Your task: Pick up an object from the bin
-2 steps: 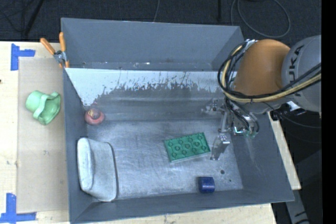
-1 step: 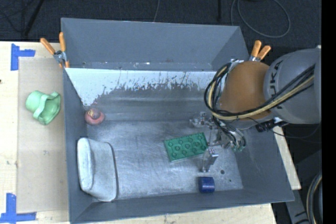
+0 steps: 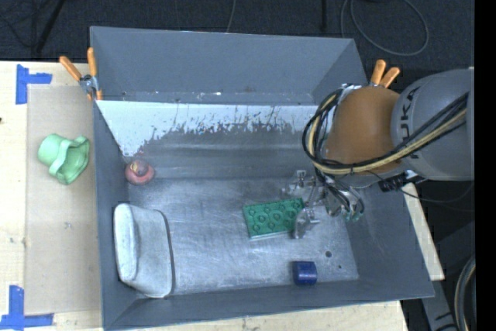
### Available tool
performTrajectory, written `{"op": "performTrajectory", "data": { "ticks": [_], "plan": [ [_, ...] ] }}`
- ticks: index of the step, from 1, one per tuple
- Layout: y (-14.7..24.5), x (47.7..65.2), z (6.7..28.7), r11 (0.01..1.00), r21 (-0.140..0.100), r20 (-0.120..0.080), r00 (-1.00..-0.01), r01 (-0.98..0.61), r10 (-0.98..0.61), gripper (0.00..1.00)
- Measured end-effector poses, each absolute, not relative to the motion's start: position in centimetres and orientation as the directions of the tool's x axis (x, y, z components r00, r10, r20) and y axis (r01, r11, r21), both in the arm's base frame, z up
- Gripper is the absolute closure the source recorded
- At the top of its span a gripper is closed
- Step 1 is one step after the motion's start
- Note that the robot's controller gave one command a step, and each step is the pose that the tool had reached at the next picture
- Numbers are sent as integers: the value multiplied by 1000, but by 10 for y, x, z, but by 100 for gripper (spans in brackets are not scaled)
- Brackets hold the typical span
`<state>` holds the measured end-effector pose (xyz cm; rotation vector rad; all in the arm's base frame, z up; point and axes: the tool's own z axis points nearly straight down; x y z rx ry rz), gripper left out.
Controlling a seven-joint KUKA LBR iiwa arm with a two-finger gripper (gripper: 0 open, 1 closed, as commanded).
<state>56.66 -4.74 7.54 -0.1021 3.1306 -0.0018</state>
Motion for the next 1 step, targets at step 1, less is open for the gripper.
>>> {"op": "performTrajectory", "data": {
  "ticks": [1],
  "plan": [
    [-66, 569, 224, 995, -2, -9, -995, -104, -104, 100]
  ]
}}
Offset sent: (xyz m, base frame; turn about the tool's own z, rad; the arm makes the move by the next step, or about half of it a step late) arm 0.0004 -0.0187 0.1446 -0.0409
